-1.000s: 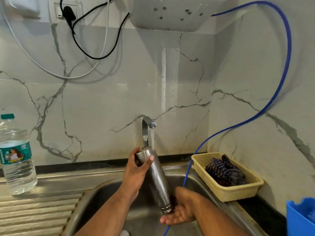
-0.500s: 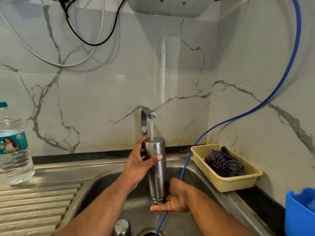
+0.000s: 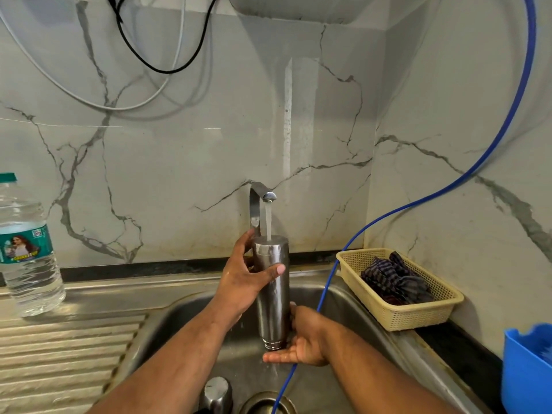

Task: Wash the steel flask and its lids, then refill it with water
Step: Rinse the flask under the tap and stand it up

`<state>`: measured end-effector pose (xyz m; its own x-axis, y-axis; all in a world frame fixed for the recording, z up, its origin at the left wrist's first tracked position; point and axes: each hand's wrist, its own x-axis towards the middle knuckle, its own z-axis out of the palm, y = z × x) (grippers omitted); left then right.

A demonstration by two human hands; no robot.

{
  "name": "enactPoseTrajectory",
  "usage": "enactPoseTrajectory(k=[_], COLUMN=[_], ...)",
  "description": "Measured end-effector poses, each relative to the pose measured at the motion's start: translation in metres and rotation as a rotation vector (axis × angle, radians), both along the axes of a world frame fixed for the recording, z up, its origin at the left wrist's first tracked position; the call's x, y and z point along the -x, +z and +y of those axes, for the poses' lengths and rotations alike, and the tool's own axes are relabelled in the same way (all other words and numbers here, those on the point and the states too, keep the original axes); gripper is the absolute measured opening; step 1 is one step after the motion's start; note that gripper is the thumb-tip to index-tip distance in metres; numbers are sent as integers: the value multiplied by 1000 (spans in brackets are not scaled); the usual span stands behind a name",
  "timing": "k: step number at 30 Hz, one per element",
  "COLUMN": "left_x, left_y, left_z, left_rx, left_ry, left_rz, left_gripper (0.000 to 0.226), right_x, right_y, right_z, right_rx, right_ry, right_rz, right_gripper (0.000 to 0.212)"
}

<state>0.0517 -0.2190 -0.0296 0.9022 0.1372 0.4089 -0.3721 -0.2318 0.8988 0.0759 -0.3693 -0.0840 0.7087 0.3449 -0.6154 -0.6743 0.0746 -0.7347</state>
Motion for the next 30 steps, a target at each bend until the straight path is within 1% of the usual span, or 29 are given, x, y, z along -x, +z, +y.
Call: enactPoseTrajectory(k=[4, 8, 10, 12, 14, 17, 18, 20, 21, 22, 23, 24, 25, 26, 27, 28, 29, 30], left_x=[5, 19, 27, 39, 54, 75, 78, 79, 79, 78, 77, 74, 71, 69, 68, 66, 64, 63], left_y=[3, 3, 4, 5, 0, -16, -22, -30, -33, -35, -38, -42, -45, -46, -47, -50, -53, -55], left_z=[9, 26, 37, 50, 60, 64, 62, 56, 52, 47, 43, 39, 36, 32, 29, 27, 24, 22], left_rx=[-45, -95, -133, -218, -337, -533, -602, -758, -784, -759, -710, -651, -601, -558, -518, -486, -465, -450], left_ry=[62, 180, 242, 259, 199, 94, 87, 87, 90, 87, 70, 46, 29, 10, -7, -17, -30, -38], left_rz=[44, 63, 109, 221, 407, 664, 711, 775, 792, 822, 844, 850, 834, 821, 805, 789, 770, 756], left_gripper=[102, 86, 85, 88, 86, 83, 86, 88, 83, 78, 75, 75, 77, 78, 79, 79, 77, 74], right_x=[-3, -3, -2, 0, 2, 8, 9, 14, 18, 22, 25, 26, 27, 28, 29, 29, 30, 29], right_y=[1, 5, 7, 11, 15, 21, 23, 28, 32, 35, 37, 37, 35, 31, 26, 19, 15, 11], right_z=[-4, -10, -12, -12, -11, -9, -8, -4, 0, 3, 7, 11, 15, 19, 24, 27, 28, 29], right_rx=[27, 63, 96, 181, 283, 307, 298, 285, 286, 289, 285, 273, 251, 216, 183, 171, 185, 217], right_ry=[-19, -33, -47, -91, -146, -192, -188, -173, -172, -178, -192, -200, -195, -175, -140, -96, -54, -23], right_rz=[-21, -71, -126, -252, -442, -695, -764, -876, -924, -957, -961, -927, -857, -758, -656, -575, -539, -545], right_gripper=[61, 63, 58, 50, 37, 13, 13, 27, 35, 45, 58, 75, 93, 105, 109, 103, 94, 86])
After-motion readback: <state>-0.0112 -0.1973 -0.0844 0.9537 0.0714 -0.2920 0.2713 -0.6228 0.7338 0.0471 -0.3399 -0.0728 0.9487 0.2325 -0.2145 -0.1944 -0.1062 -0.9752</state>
